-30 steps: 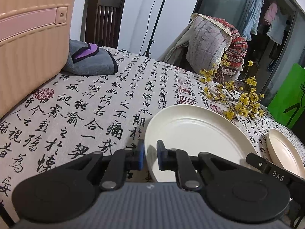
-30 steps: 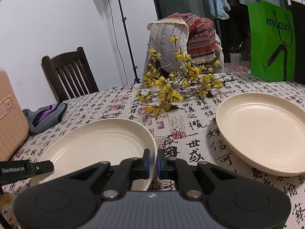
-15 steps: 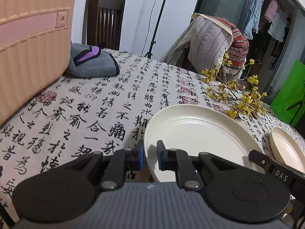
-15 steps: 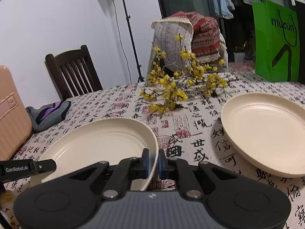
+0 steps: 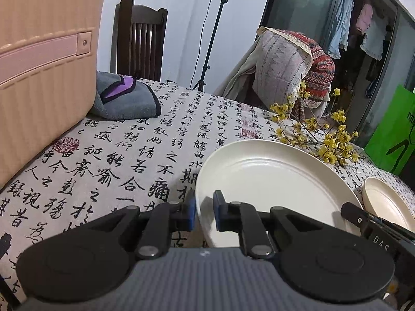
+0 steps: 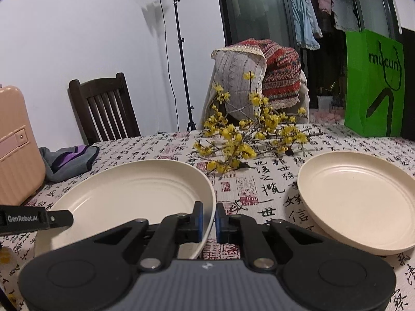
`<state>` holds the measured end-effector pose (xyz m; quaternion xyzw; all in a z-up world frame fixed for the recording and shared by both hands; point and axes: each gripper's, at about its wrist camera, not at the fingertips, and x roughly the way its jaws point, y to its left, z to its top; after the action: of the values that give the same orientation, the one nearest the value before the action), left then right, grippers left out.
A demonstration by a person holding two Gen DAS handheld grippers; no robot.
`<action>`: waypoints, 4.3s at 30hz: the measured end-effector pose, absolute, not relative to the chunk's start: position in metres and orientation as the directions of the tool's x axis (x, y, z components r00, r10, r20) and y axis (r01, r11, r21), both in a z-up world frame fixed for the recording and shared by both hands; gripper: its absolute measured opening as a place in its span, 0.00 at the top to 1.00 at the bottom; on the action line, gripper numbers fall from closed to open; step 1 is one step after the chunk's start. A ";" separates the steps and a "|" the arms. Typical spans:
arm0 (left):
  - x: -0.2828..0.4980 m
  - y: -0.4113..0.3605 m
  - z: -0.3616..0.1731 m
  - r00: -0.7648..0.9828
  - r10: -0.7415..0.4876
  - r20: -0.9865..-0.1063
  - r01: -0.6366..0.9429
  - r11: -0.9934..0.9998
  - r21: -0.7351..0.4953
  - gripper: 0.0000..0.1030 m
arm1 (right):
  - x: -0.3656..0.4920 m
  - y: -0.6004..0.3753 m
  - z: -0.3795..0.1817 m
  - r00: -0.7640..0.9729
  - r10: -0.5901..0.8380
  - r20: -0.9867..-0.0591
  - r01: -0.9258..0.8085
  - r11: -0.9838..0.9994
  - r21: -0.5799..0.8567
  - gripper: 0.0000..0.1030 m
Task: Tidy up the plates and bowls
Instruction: 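Lift the grasped cream plates with both grippers off the table, then carry the held cream plates with both grippers toward the blue bowls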
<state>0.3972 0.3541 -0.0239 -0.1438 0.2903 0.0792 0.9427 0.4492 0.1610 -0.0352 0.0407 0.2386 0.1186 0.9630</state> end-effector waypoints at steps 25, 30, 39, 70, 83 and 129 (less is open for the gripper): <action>0.383 0.351 -0.006 0.867 0.048 -0.496 -0.201 0.945 -0.259 0.86 | 0.432 0.163 -0.024 0.900 0.212 -0.382 -0.196 0.977 0.080 0.89; 0.381 0.352 -0.003 0.875 0.048 -0.481 -0.198 0.944 -0.266 0.86 | 0.429 0.163 -0.021 0.904 0.210 -0.373 -0.197 0.978 0.073 0.89; 0.377 0.348 0.003 0.888 0.043 -0.457 -0.182 0.947 -0.265 0.86 | 0.425 0.160 -0.013 0.914 0.202 -0.353 -0.191 0.979 0.066 0.89; 0.360 0.320 0.011 0.911 -0.023 -0.412 -0.091 0.962 -0.256 0.87 | 0.402 0.133 0.008 0.929 0.151 -0.337 -0.153 0.988 0.021 0.89; 0.353 0.305 0.014 0.914 -0.056 -0.401 -0.050 0.968 -0.247 0.87 | 0.391 0.117 0.011 0.932 0.136 -0.334 -0.137 0.990 0.023 0.89; 0.324 0.257 0.018 0.922 -0.131 -0.364 0.069 0.981 -0.179 0.86 | 0.348 0.065 0.015 0.939 0.097 -0.331 -0.091 0.995 0.032 0.88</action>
<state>0.3241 0.2568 0.0178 -0.0816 0.1904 -0.0512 0.9770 0.3477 0.0645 0.0148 0.0082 0.1683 0.0477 0.9845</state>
